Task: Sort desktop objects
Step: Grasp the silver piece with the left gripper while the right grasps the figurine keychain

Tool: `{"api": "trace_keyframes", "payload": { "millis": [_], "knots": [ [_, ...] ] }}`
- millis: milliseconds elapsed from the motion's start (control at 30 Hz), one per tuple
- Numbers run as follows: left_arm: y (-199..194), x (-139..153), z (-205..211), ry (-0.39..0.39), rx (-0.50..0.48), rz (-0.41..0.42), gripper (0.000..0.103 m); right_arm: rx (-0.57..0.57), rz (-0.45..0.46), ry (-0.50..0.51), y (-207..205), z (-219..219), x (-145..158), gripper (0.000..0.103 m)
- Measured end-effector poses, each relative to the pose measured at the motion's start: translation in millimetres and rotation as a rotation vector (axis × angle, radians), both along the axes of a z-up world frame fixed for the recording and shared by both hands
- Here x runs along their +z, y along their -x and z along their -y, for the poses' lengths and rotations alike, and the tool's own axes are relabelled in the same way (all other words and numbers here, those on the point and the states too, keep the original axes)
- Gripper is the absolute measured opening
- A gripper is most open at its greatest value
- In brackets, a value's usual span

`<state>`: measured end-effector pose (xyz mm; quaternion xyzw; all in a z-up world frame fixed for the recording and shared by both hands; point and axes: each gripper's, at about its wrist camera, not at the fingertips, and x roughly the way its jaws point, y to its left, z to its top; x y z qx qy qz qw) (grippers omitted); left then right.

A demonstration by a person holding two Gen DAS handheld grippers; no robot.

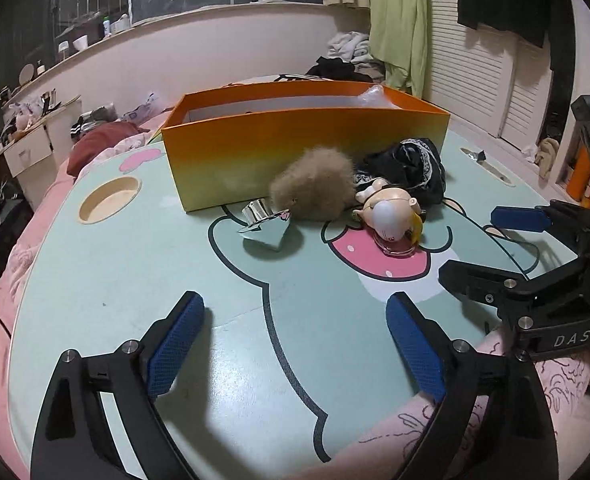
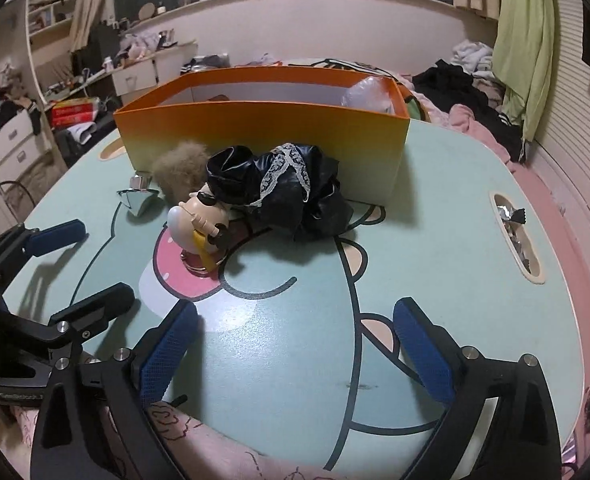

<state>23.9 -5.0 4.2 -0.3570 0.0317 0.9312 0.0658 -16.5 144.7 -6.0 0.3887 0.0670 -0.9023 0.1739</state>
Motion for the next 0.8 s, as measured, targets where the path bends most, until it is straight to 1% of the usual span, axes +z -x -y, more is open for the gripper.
{"api": "trace_keyframes", "payload": {
  "millis": [233,333,467,500,600,667,733,800],
  "knots": [
    [0,0,0,0.0,0.0,0.0,0.093,0.0,-0.001,0.009,0,-1,1,0.099],
    [0,0,0,0.0,0.0,0.0,0.093,0.003,-0.004,0.072,2,-9,4,0.099],
    [-1,0,0,0.0,0.0,0.0,0.093,0.02,0.01,0.213,3,-25,9,0.098],
    [-1,1,0,0.0,0.0,-0.001,0.093,0.023,0.017,0.231,4,-26,11,0.097],
    [-2,1,1,-0.001,0.0,-0.001,0.093,0.036,0.027,0.23,8,-19,18,0.086],
    [-2,1,1,0.0,0.0,-0.001,0.093,0.081,0.025,0.225,11,-4,25,0.08],
    [-2,1,1,0.0,0.0,-0.001,0.093,0.125,0.033,0.226,17,8,29,0.076],
    [-3,1,2,0.0,0.0,-0.001,0.093,0.168,0.066,0.232,25,22,32,0.073]
  ]
}}
